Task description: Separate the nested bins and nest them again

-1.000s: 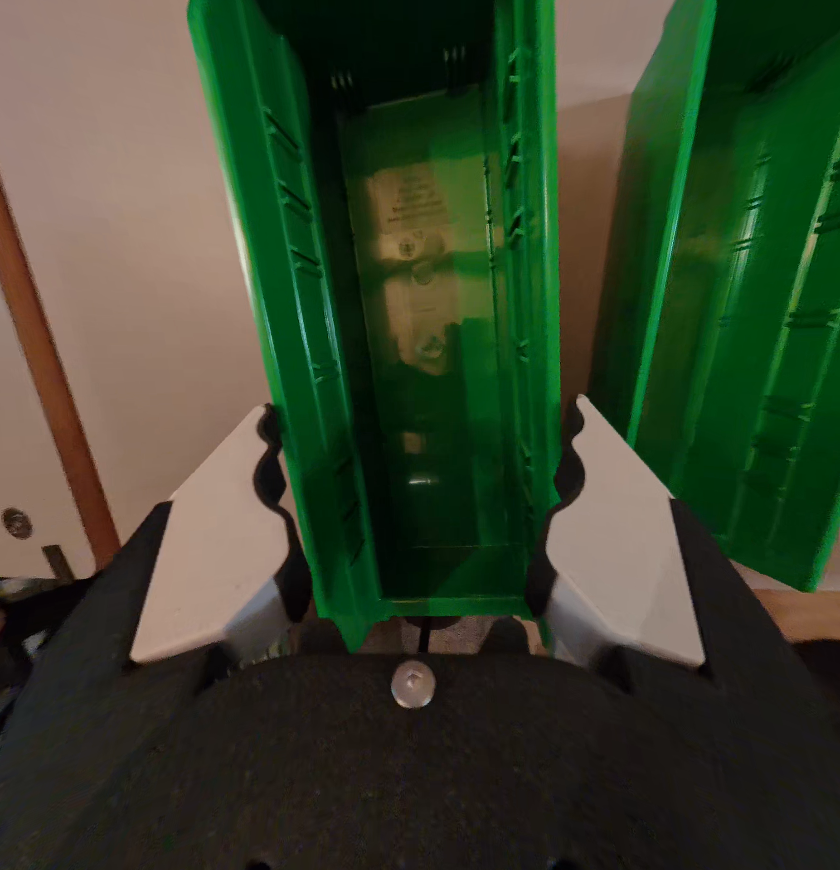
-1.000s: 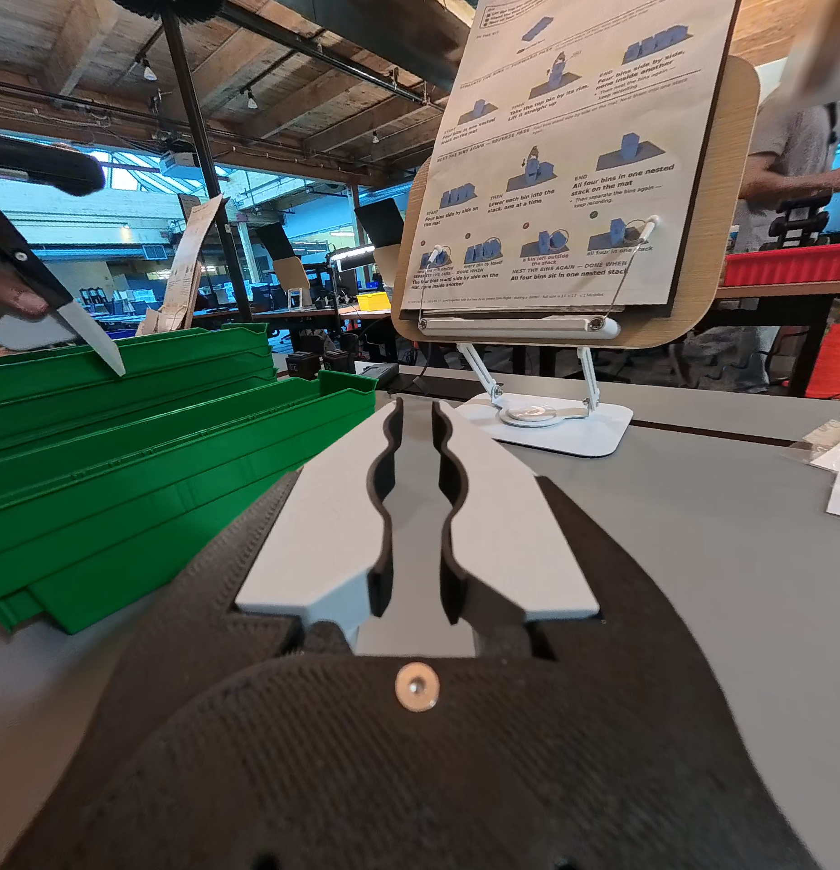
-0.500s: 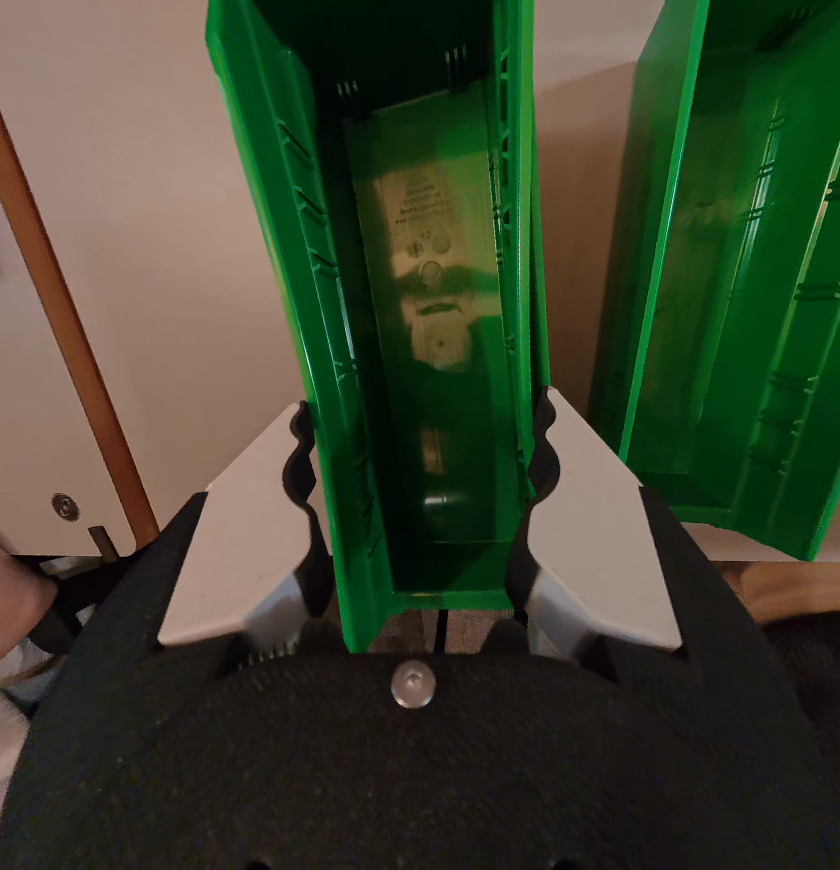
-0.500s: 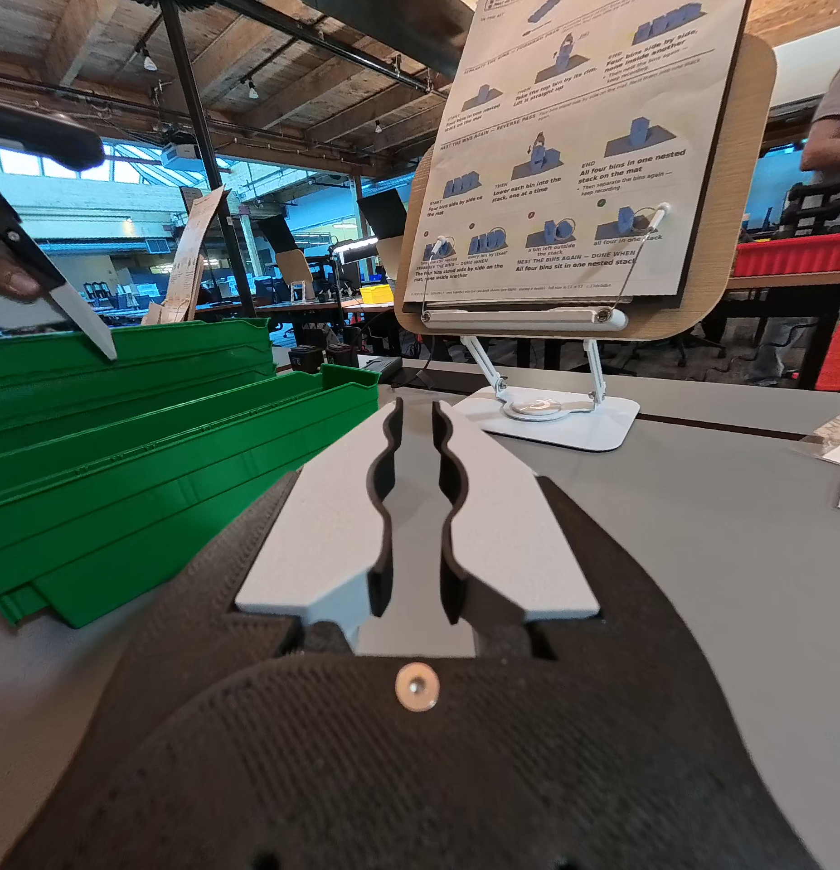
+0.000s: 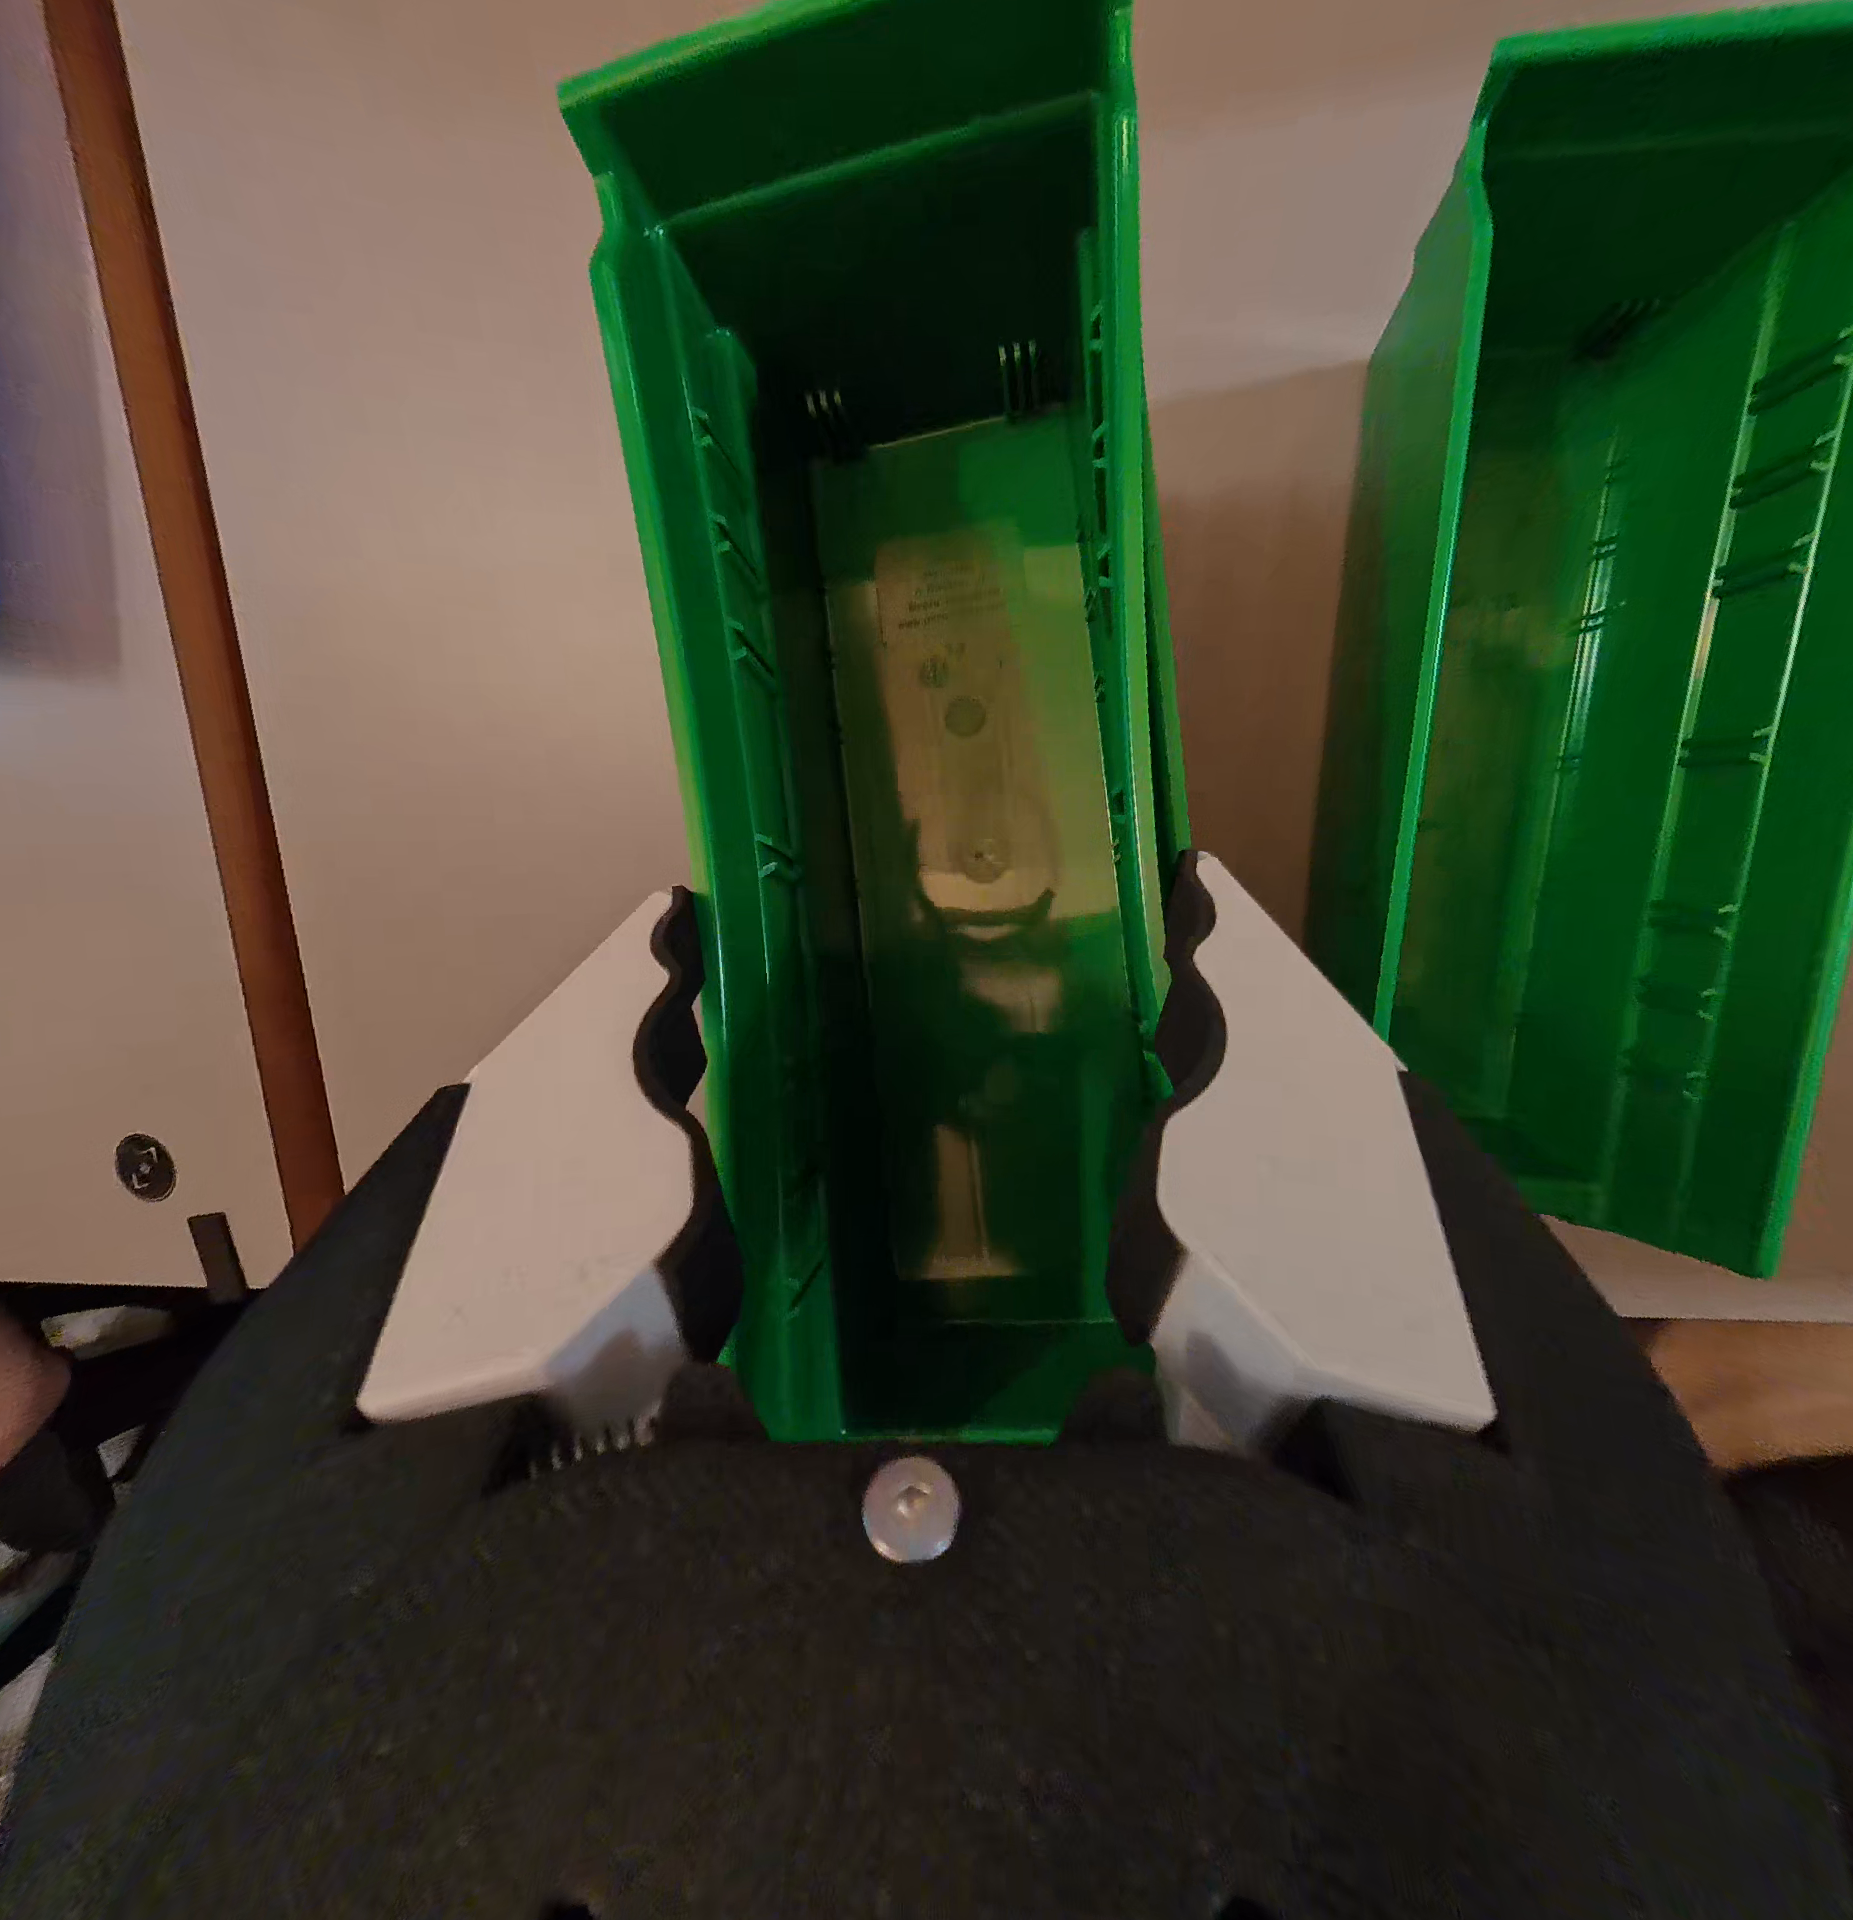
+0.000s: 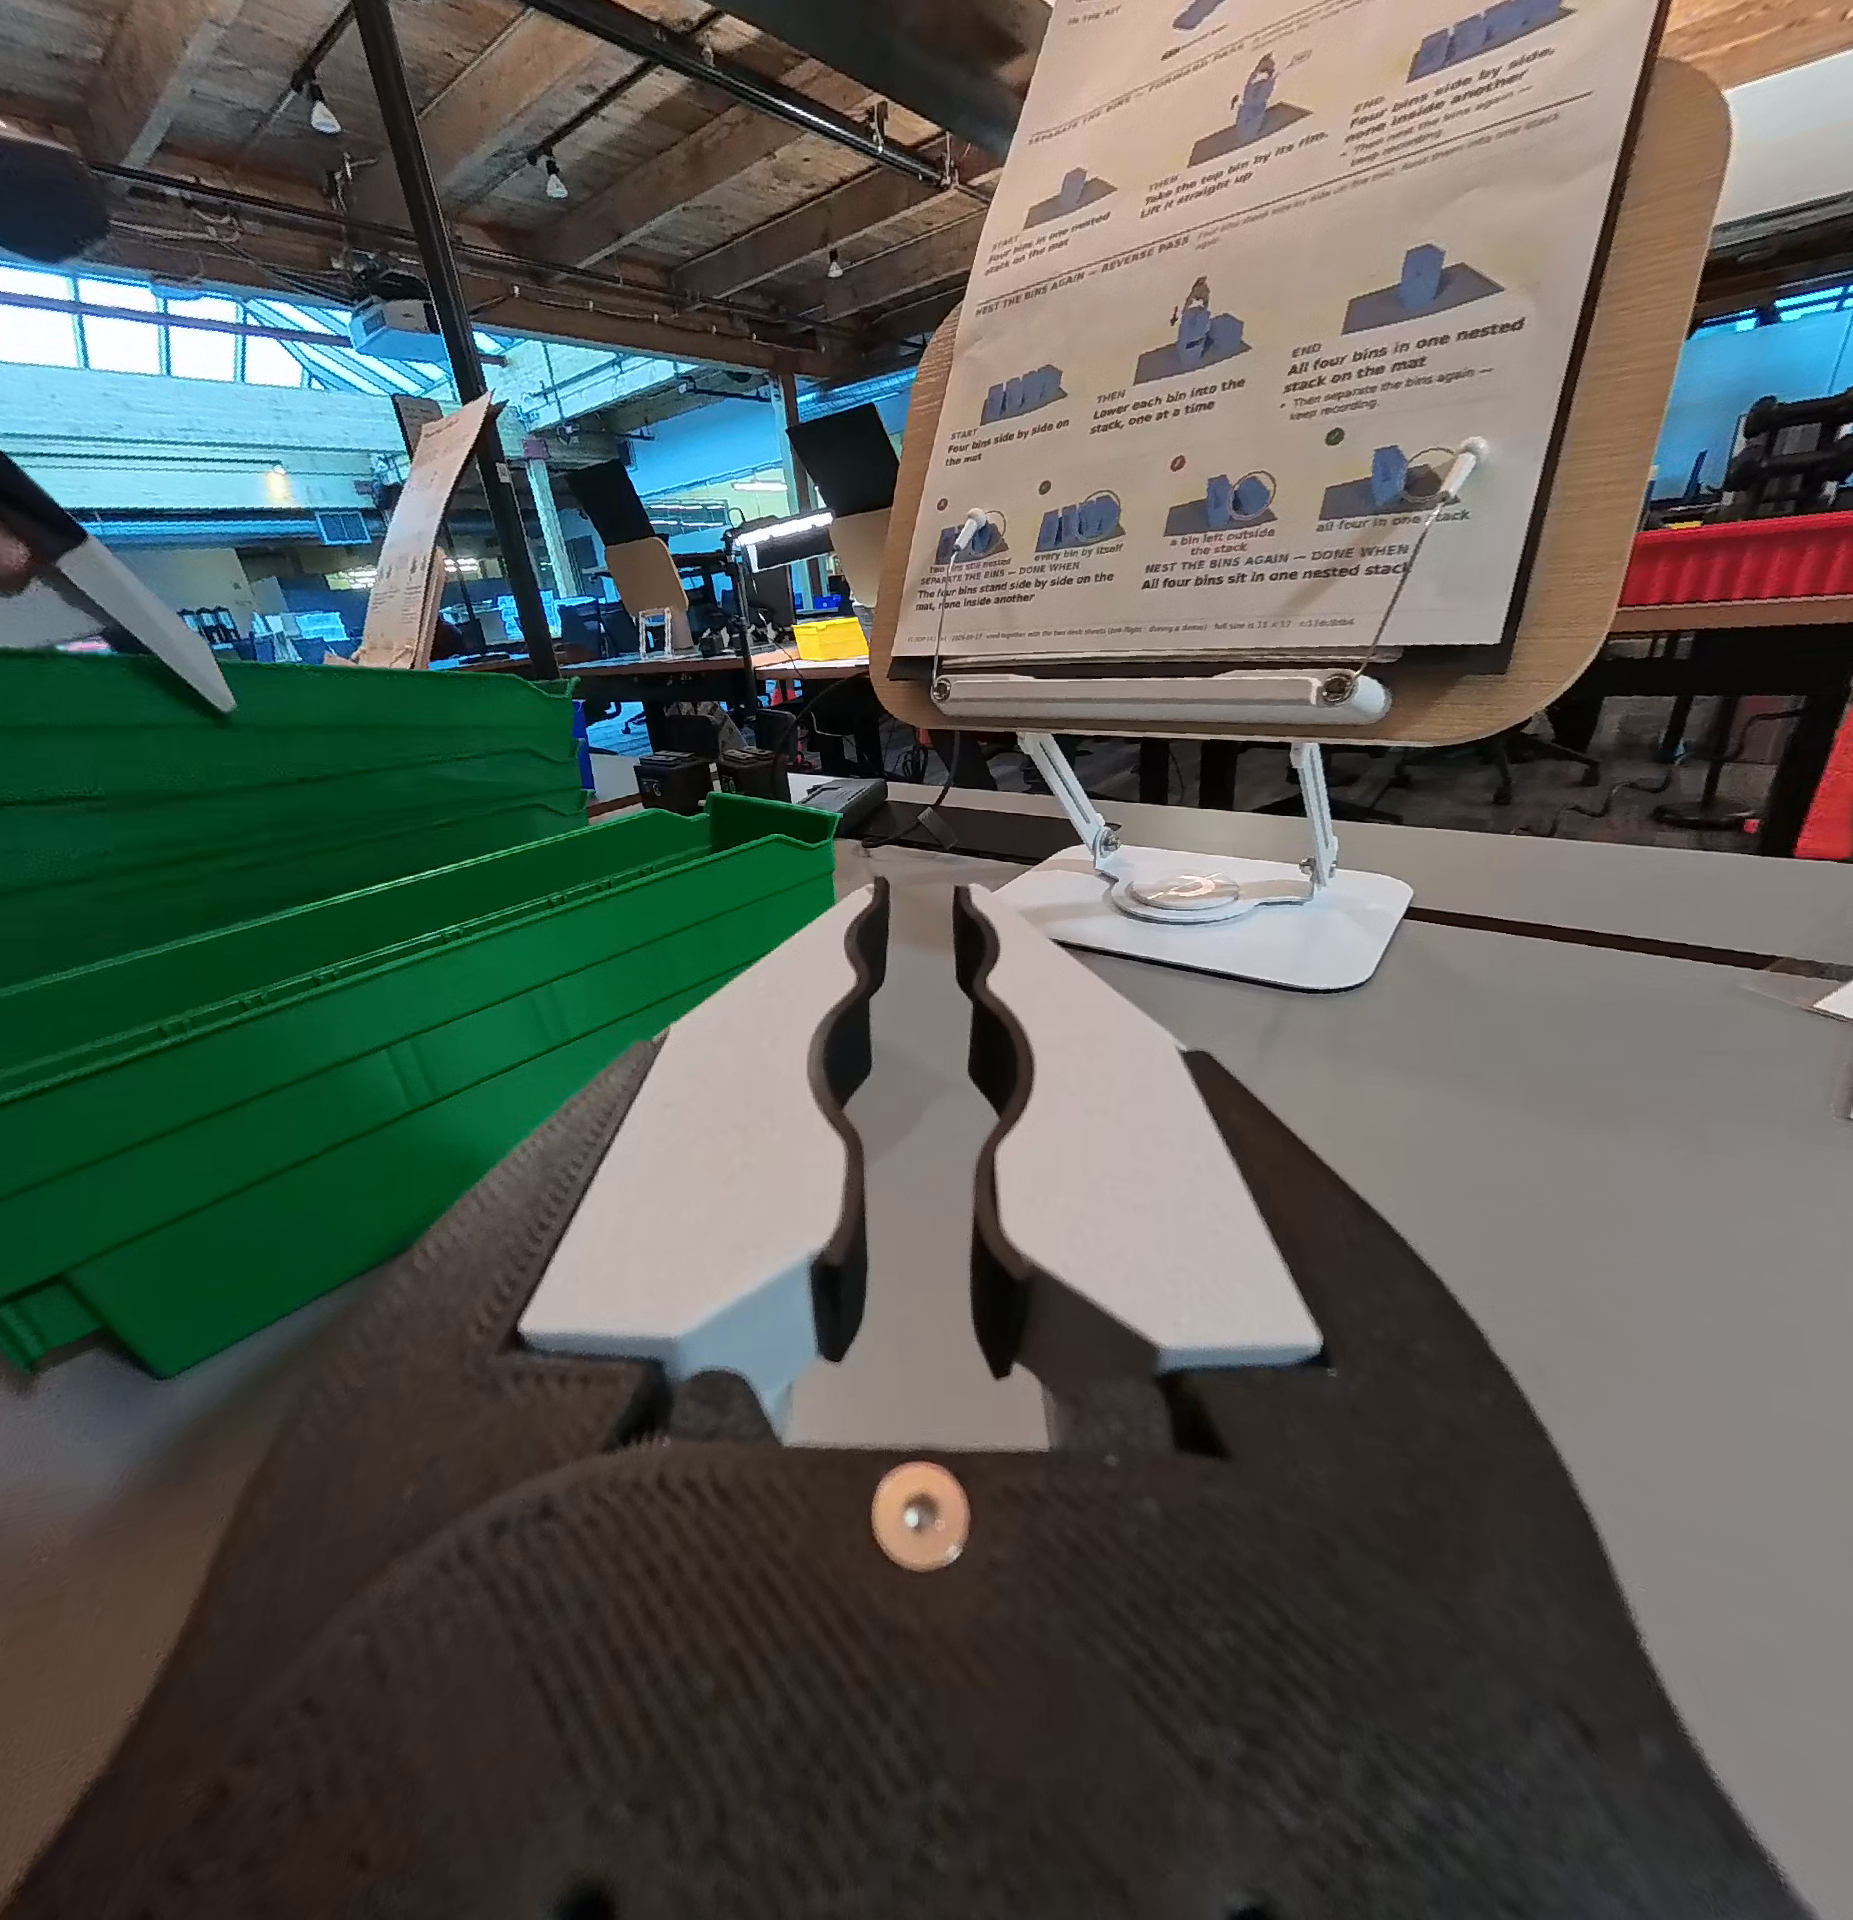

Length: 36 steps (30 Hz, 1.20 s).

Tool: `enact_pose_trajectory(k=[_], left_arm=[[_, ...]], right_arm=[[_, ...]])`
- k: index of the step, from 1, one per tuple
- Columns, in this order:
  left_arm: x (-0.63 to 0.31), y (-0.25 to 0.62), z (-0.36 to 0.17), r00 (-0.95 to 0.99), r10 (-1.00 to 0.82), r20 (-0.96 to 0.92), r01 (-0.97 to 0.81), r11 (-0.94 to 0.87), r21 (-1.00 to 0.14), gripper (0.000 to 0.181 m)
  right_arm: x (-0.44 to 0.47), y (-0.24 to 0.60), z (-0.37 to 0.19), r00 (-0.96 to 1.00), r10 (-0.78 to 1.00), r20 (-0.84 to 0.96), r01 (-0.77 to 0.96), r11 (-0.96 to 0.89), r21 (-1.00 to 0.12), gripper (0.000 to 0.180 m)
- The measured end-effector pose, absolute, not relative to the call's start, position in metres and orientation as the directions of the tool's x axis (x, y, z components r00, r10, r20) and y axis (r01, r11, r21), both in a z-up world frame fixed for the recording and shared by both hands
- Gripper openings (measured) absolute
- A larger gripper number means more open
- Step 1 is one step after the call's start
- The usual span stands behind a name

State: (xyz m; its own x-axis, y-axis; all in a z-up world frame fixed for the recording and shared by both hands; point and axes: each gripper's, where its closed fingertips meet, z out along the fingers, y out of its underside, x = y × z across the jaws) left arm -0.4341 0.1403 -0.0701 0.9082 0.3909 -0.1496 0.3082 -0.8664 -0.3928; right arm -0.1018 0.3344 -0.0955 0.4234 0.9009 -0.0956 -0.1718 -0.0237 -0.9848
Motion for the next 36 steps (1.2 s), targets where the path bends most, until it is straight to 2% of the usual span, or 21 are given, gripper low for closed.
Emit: enact_pose_trajectory(k=[11,20,24,30,33,36], left_arm=[[-0.425,0.145,-0.013,0.909,0.365,-0.202,0.225,-0.837,-0.499,0.096],[-0.316,0.2,0.036,0.956,0.165,-0.242,-0.009,-0.81,-0.586,0.099],[-0.249,0.239,0.015,0.988,0.039,-0.15,-0.06,-0.796,-0.602,0.098],[-0.198,0.306,-0.062,0.991,-0.032,-0.13,-0.1,-0.823,-0.559,0.099],[-0.179,0.322,-0.083,0.982,-0.051,-0.182,-0.141,-0.842,-0.521,0.097],[-0.158,0.331,-0.093,0.991,-0.074,-0.113,-0.123,-0.843,-0.524,0.097]], right_arm=[[-0.101,0.335,-0.094,0.423,0.9,-0.103,-0.182,-0.027,-0.983,0.01],[-0.098,0.338,-0.096,0.454,0.888,-0.069,-0.155,0.002,-0.988,0.01],[-0.076,0.353,-0.092,0.519,0.851,-0.079,-0.165,0.009,-0.986,0.009],[-0.004,0.391,-0.082,0.636,0.748,-0.189,-0.279,-0.005,-0.96,0.008],[0.012,0.402,-0.088,0.613,0.756,-0.231,-0.309,-0.04,-0.95,0.01],[0.007,0.401,-0.089,0.568,0.779,-0.268,-0.331,-0.082,-0.94,0.012]])
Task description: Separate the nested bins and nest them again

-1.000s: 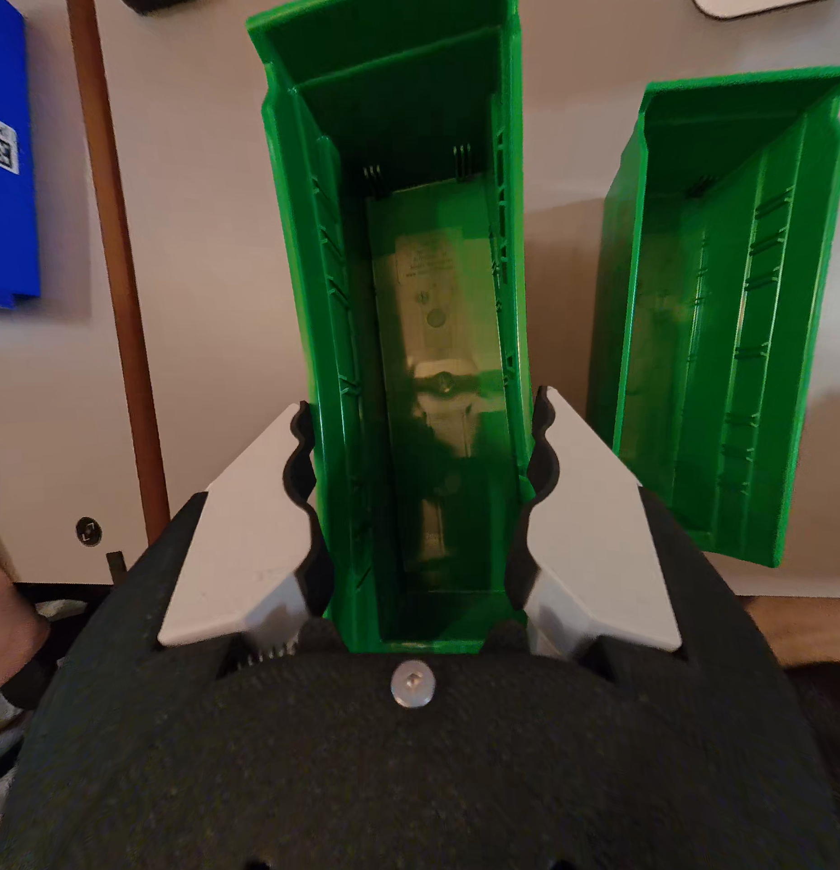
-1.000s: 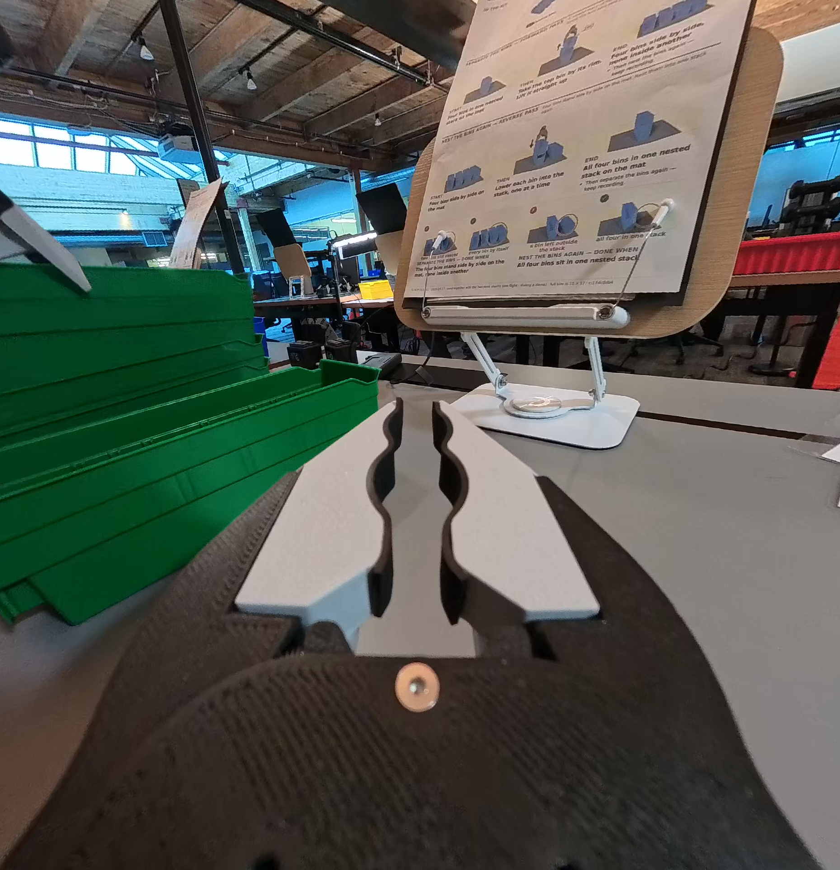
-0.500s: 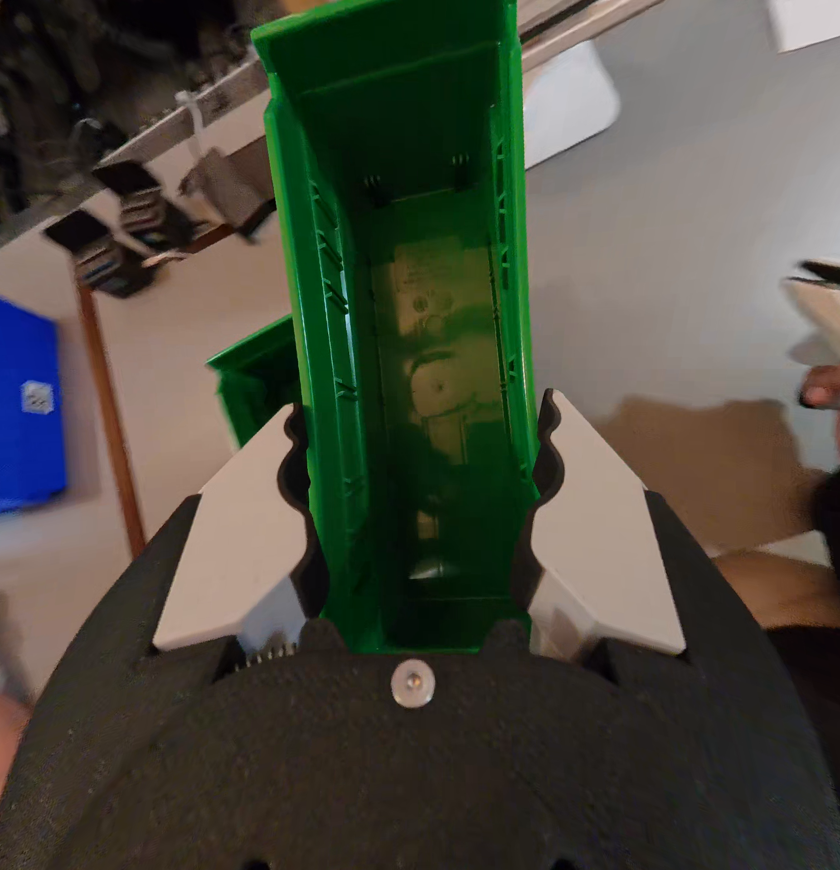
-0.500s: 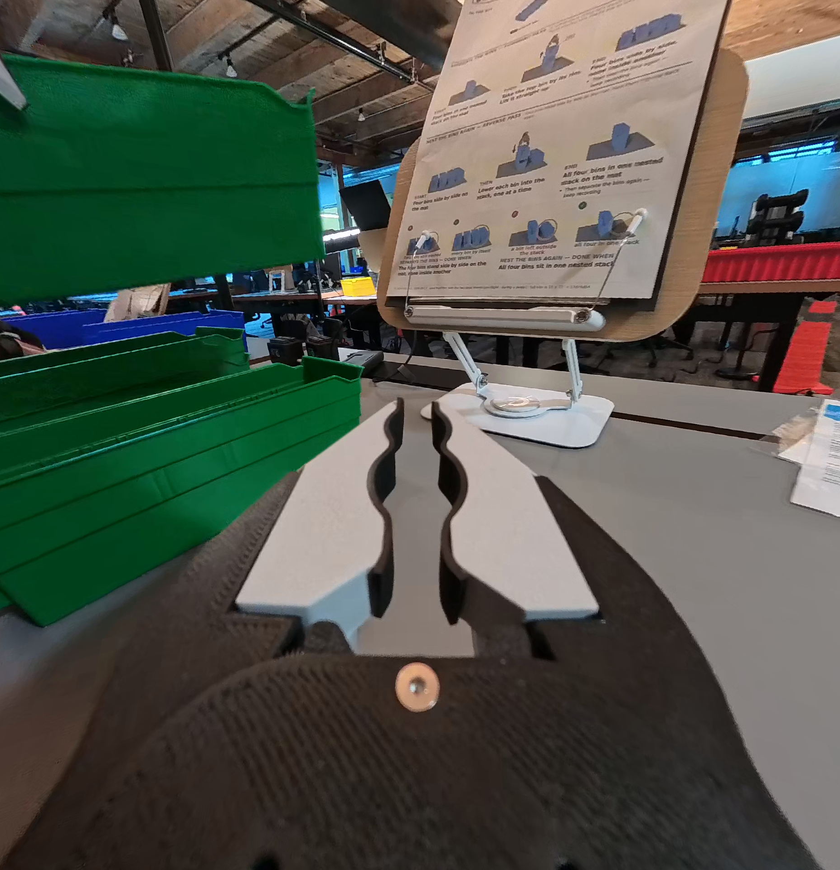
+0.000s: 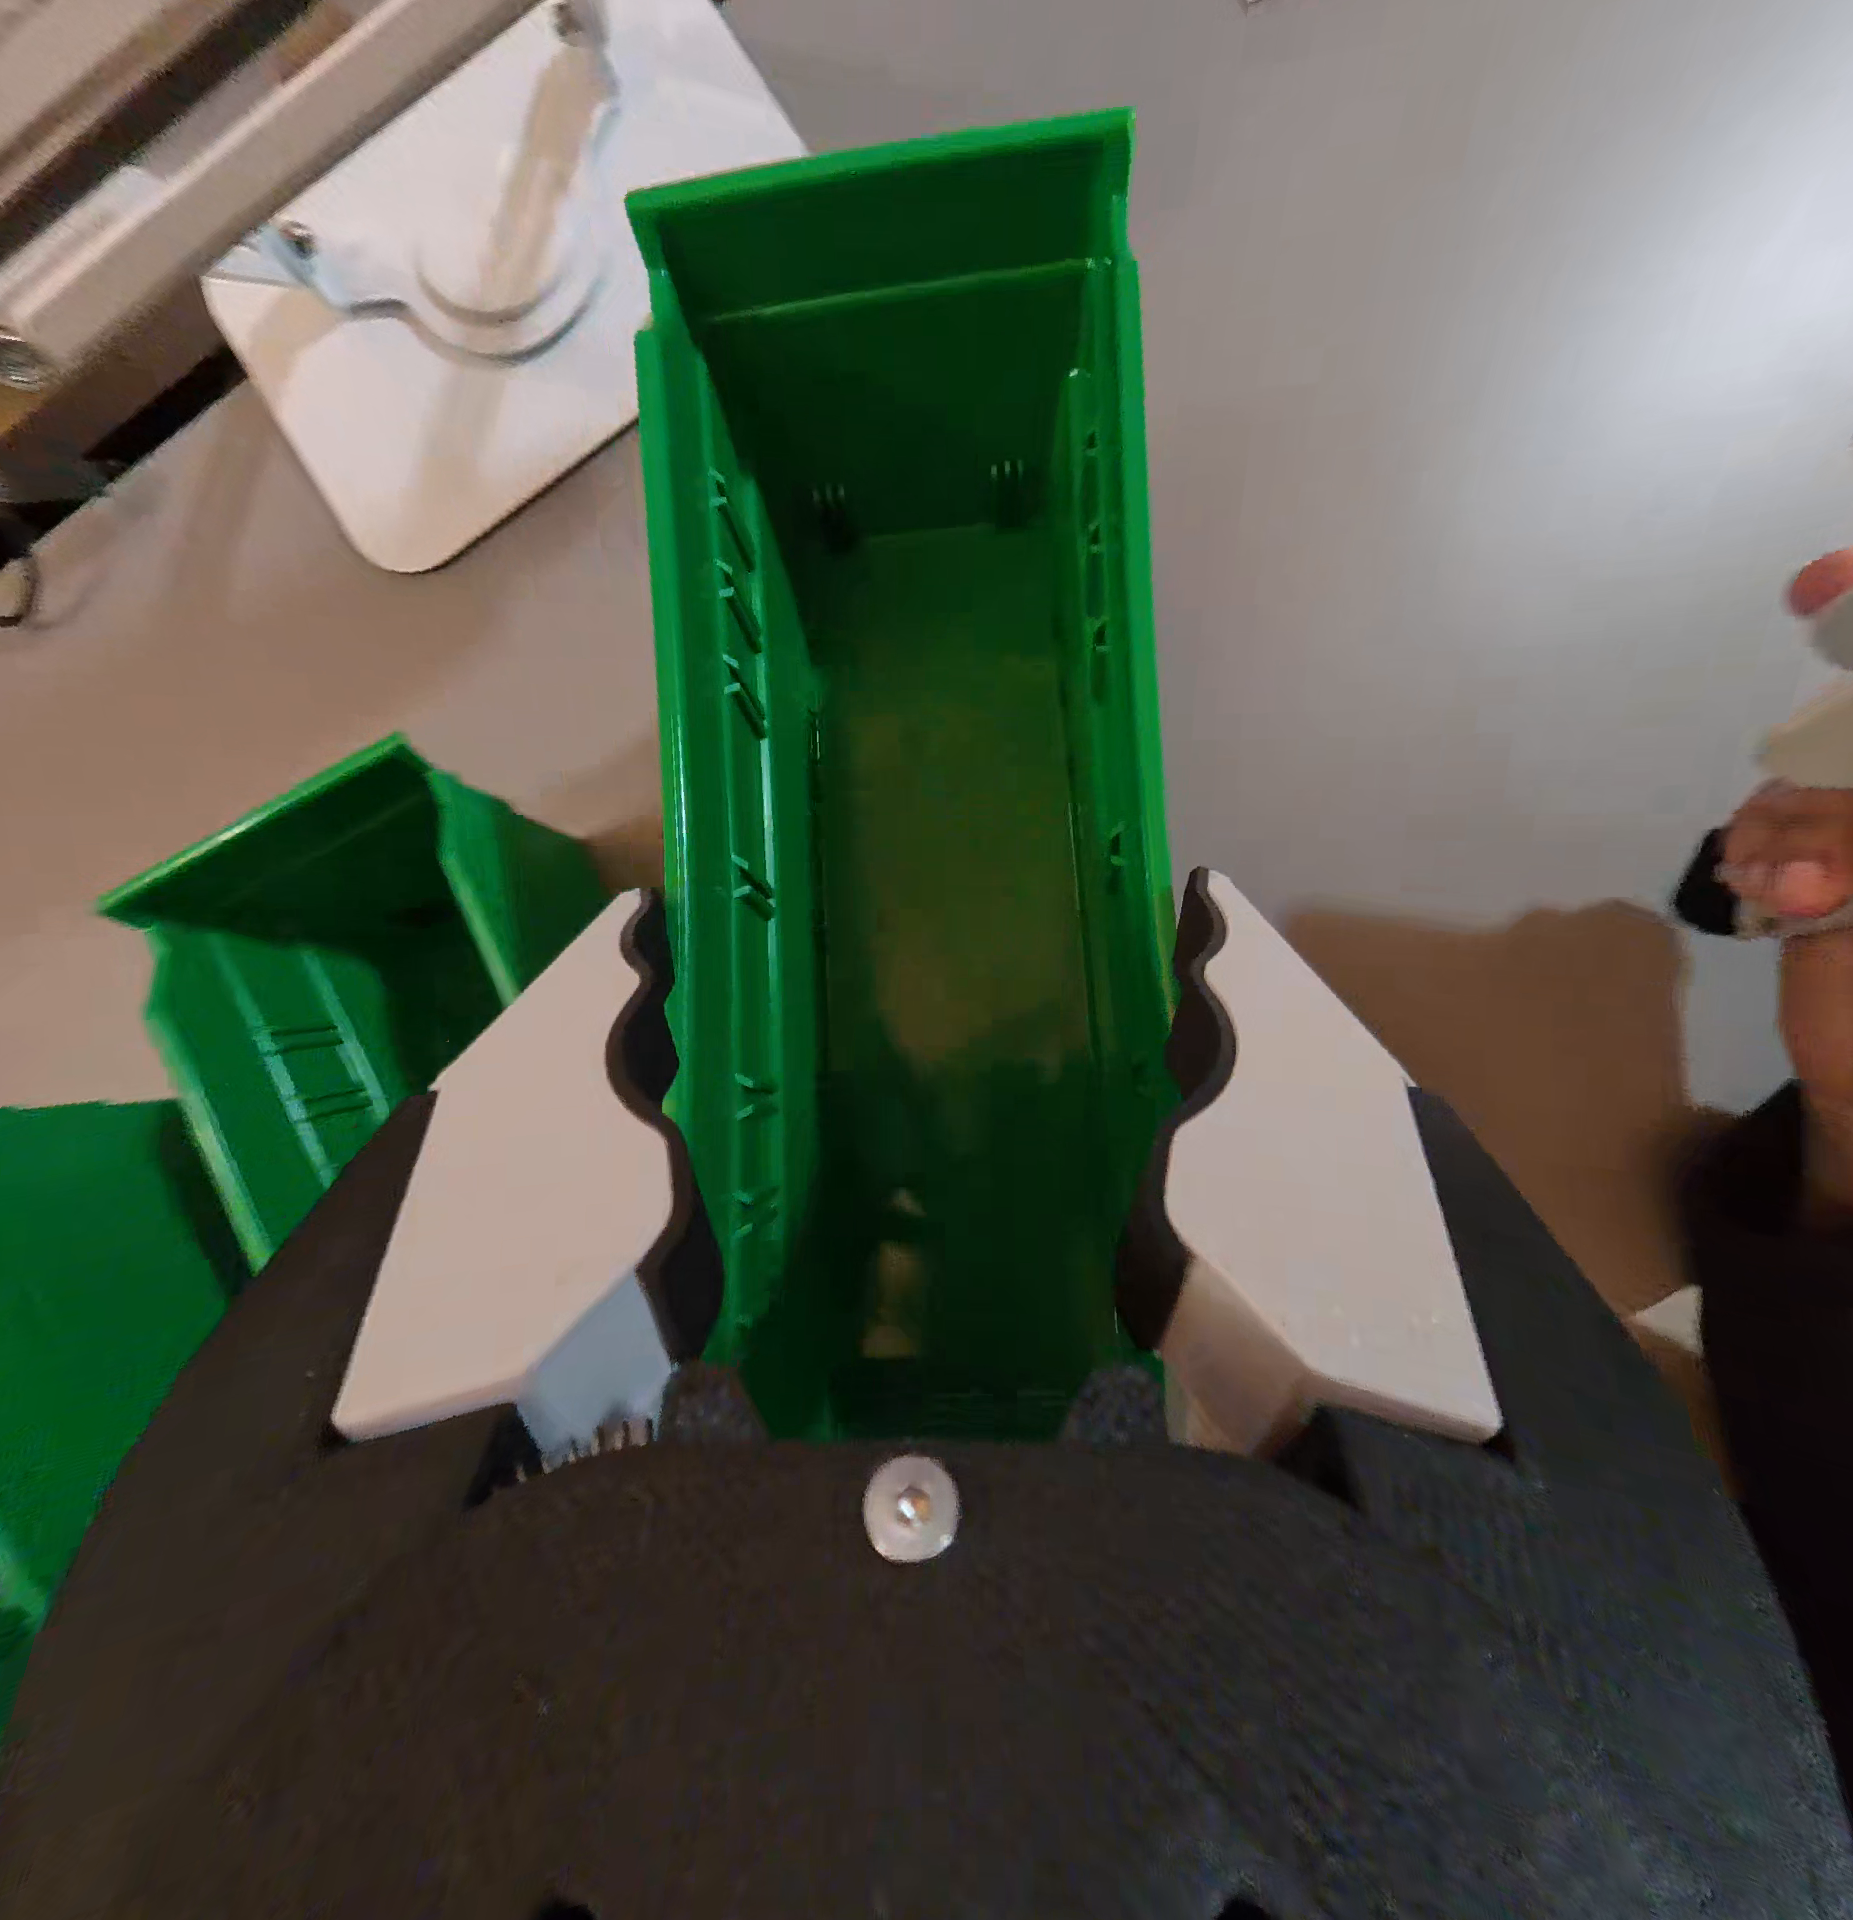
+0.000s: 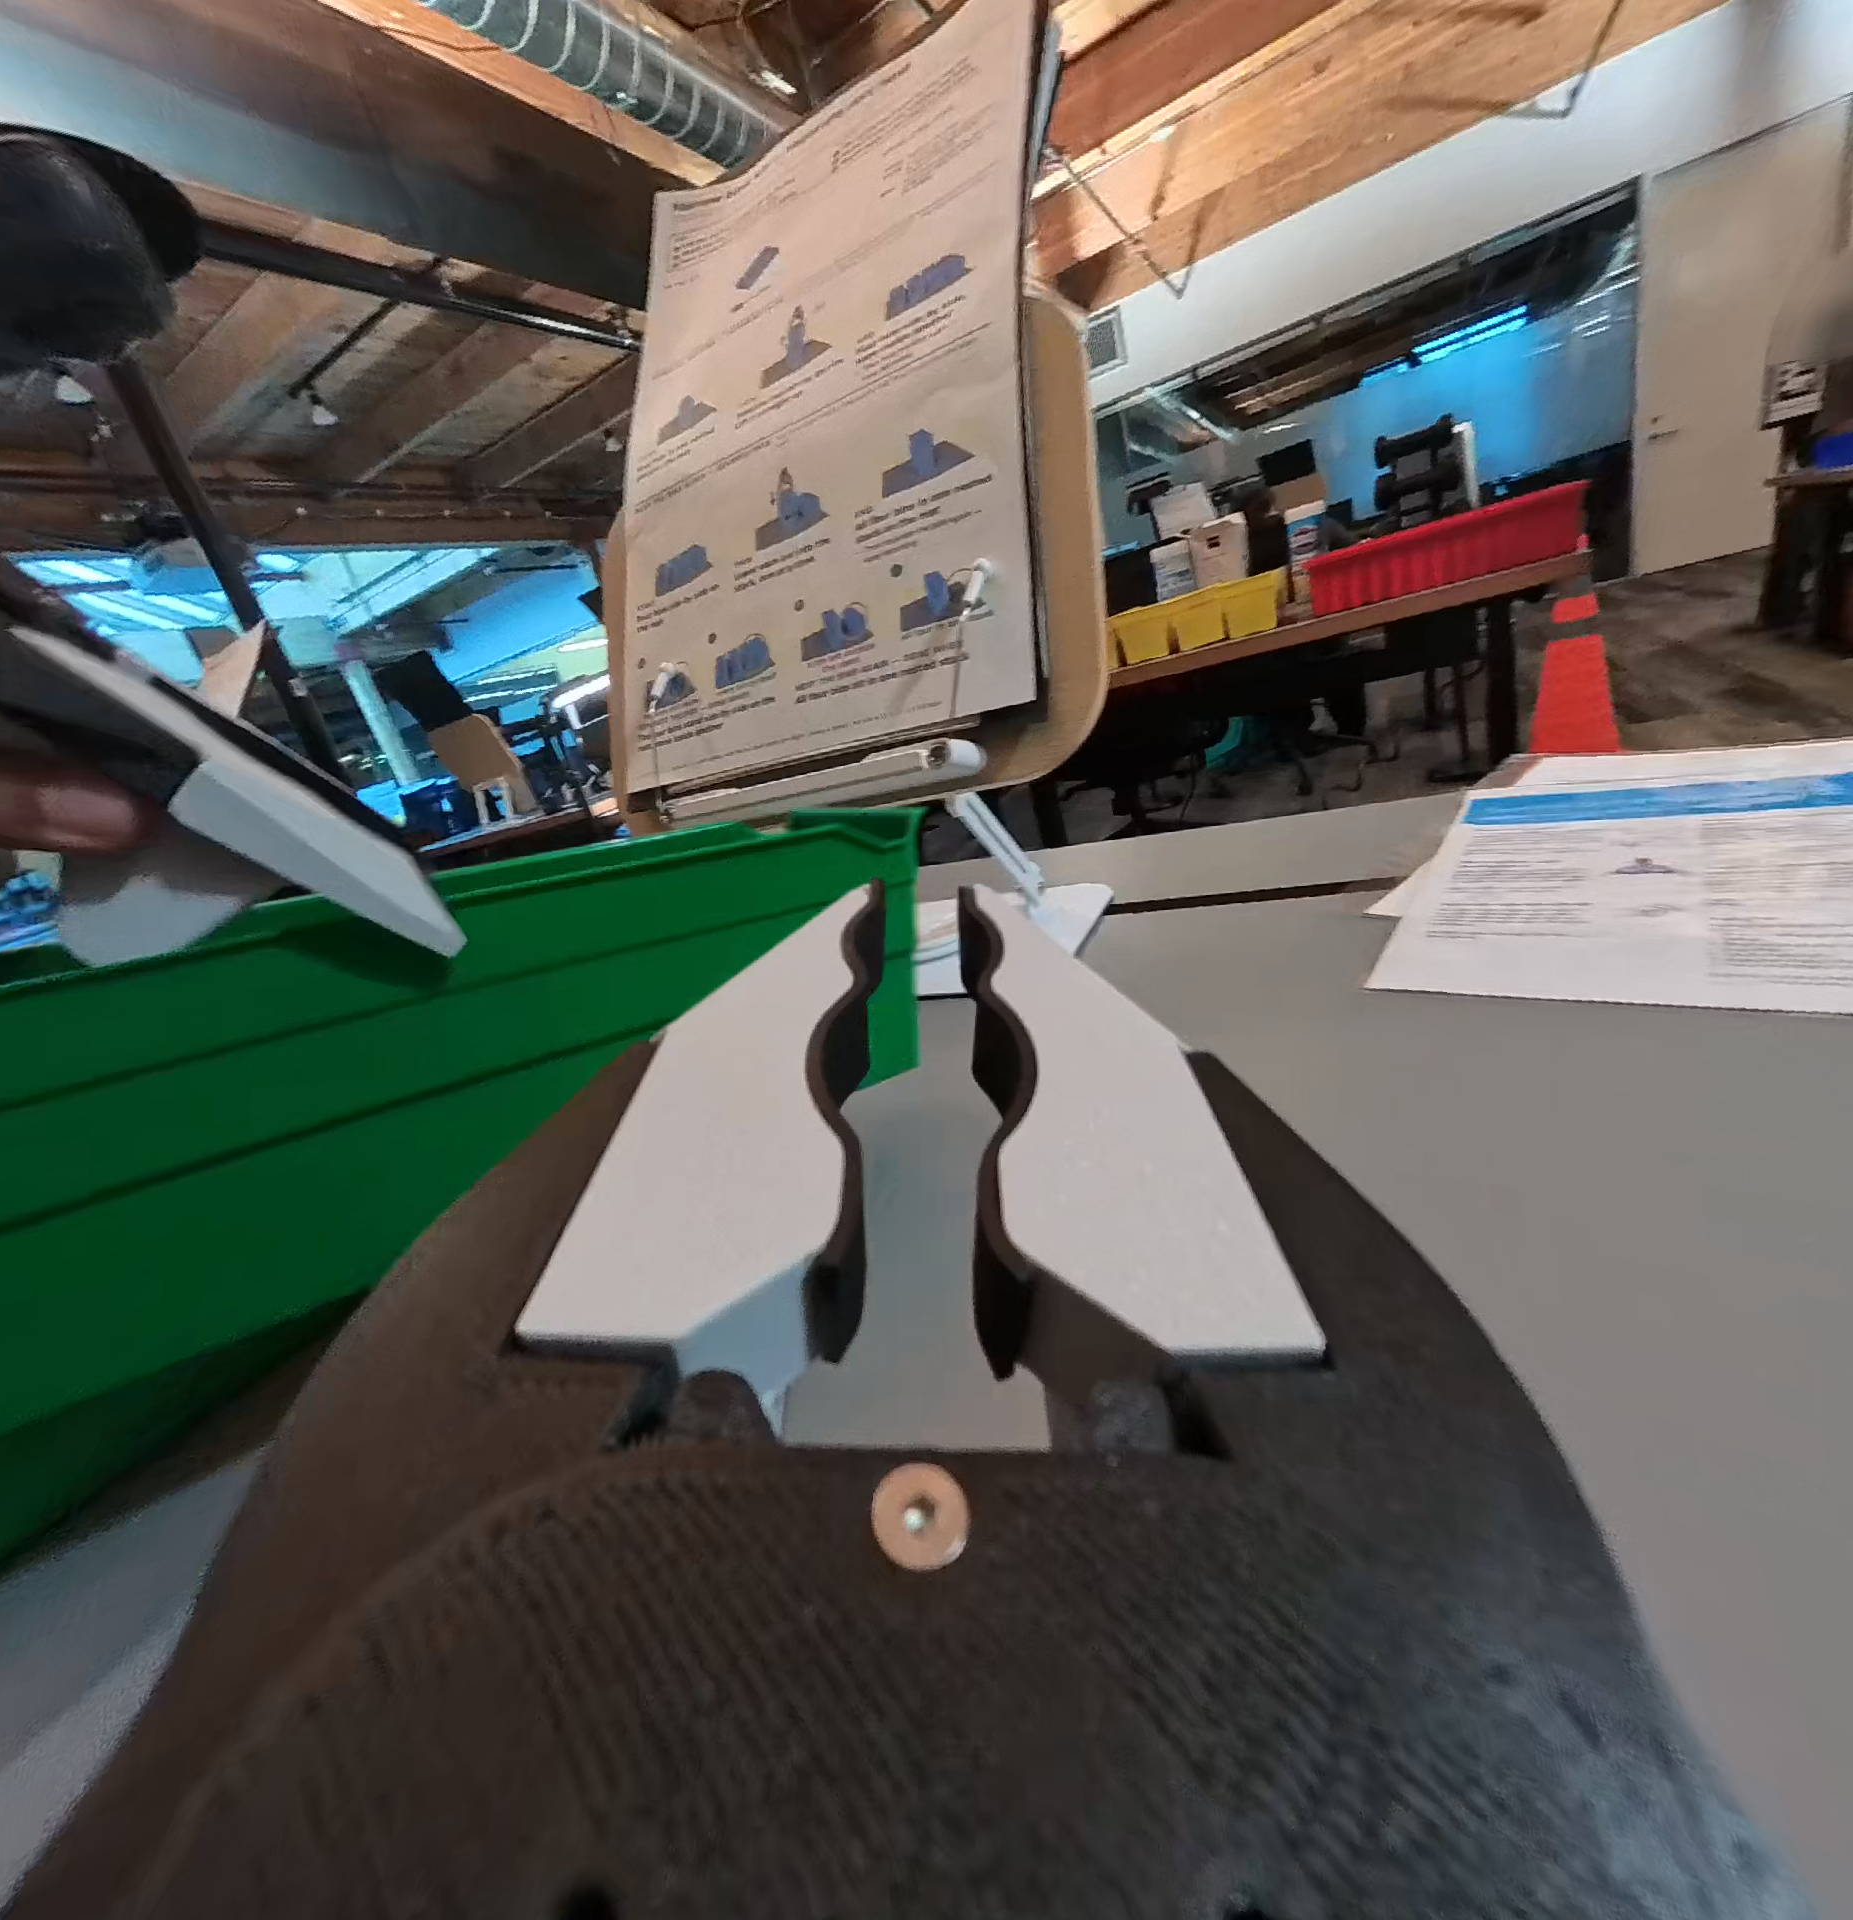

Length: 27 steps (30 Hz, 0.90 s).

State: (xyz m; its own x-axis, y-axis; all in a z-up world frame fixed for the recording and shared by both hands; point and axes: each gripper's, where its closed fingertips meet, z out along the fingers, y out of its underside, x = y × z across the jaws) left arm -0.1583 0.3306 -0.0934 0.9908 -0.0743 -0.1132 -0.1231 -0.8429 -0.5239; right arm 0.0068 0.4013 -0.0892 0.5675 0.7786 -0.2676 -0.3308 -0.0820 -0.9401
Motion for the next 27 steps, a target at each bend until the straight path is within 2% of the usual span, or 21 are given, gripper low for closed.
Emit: enact_pose_trajectory(k=[6,12,15,17,20,24,27], left_arm=[[-0.139,0.333,-0.119,0.996,-0.054,-0.069,-0.082,-0.853,-0.516,0.099],[-0.12,0.338,-0.142,0.996,0.038,0.083,0.08,-0.802,-0.592,0.108],[-0.11,0.337,-0.142,0.977,0.03,0.21,0.155,-0.777,-0.611,0.109],[-0.111,0.331,-0.136,0.971,0.016,0.24,0.168,-0.759,-0.628,0.125],[-0.109,0.312,-0.121,0.946,-0.048,0.321,0.191,-0.718,-0.67,0.125],[-0.11,0.272,-0.13,0.925,-0.13,0.356,0.168,-0.702,-0.693,0.122],[-0.097,0.243,-0.159,0.945,-0.21,0.25,0.034,-0.699,-0.714,0.121]], right_arm=[[0.001,0.401,-0.096,0.623,0.761,-0.177,-0.234,-0.035,-0.972,0.01],[0.007,0.402,-0.097,0.561,0.769,-0.306,-0.338,-0.124,-0.933,0.011],[0.005,0.403,-0.102,0.532,0.773,-0.346,-0.345,-0.175,-0.922,0.014],[0.003,0.403,-0.104,0.54,0.771,-0.338,-0.328,-0.176,-0.928,0.015],[-0.003,0.4,-0.11,0.558,0.775,-0.295,-0.273,-0.165,-0.948,0.016],[-0.014,0.397,-0.127,0.596,0.772,-0.222,-0.147,-0.167,-0.975,0.022],[-0.026,0.394,-0.137,0.618,0.776,-0.125,-0.023,-0.142,-0.99,0.028]])
